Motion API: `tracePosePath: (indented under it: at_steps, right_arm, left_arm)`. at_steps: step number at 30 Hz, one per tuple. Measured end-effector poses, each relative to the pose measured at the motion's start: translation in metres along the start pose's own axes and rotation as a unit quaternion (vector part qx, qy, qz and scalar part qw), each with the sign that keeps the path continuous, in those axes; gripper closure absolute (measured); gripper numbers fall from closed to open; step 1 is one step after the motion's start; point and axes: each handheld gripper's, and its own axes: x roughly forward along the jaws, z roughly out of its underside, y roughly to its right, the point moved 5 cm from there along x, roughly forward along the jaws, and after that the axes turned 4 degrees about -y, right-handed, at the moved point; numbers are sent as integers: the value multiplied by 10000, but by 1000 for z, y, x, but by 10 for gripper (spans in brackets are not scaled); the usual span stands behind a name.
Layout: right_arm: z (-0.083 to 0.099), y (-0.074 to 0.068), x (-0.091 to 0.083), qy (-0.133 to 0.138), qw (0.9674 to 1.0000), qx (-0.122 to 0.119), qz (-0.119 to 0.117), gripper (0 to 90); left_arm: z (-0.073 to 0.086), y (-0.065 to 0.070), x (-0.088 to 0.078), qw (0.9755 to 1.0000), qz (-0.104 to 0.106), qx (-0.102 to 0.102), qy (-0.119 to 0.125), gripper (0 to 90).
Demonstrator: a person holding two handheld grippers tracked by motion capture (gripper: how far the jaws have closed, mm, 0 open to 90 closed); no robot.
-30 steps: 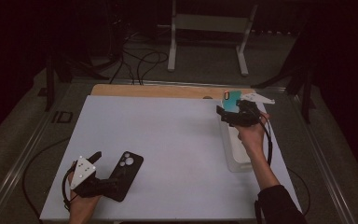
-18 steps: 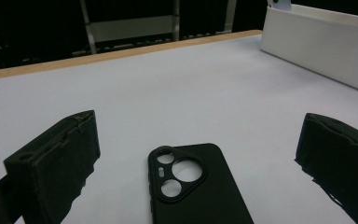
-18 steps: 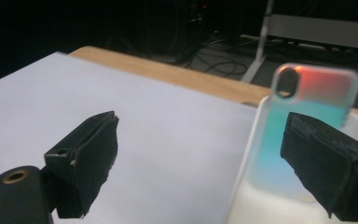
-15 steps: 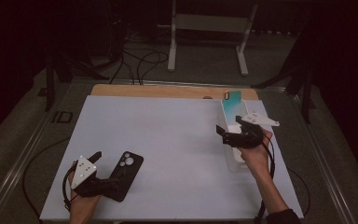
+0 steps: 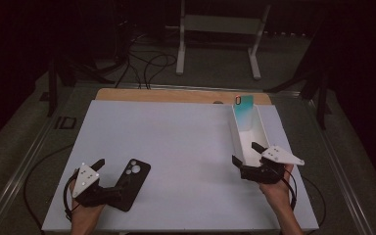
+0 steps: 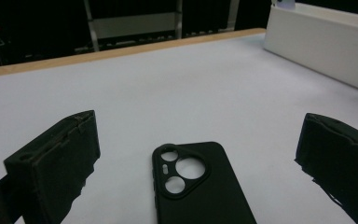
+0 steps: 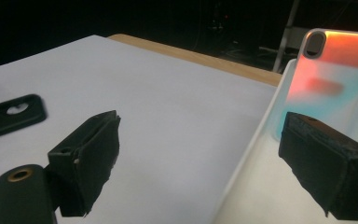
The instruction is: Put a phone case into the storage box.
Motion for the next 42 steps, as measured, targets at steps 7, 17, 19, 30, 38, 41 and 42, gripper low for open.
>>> tracePosePath:
  at_steps: [7, 17, 19, 30, 38, 41, 42]
  right_arm:
    - [16, -3, -20, 268, 9996, 129, 5, 122]
    - [28, 0, -28, 366, 9991, 145, 163, 125]
    - [28, 0, -28, 364, 9991, 134, 183, 126]
    - [28, -2, -26, 334, 9992, 167, 113, 126]
    - [27, -1, -26, 341, 9991, 232, 98, 126]
    - [27, 1, -26, 346, 9990, 248, 102, 126]
    - [28, 1, -26, 344, 9990, 258, 104, 125]
  left_arm:
    - [-1, 2, 0, 9999, -31, 76, -61, 0]
    - [2, 2, 1, 9997, -6, 62, -239, 0]
    - [3, 3, 2, 9995, -13, 63, -306, 0]
    - [9, 2, 14, 9940, -71, -90, -1085, 0]
    - [21, 9, 32, 9785, 21, 49, -2060, 0]
    - [26, 12, 36, 9731, 40, 60, -2304, 0]
    - [30, 13, 38, 9685, 20, 71, -2487, 0]
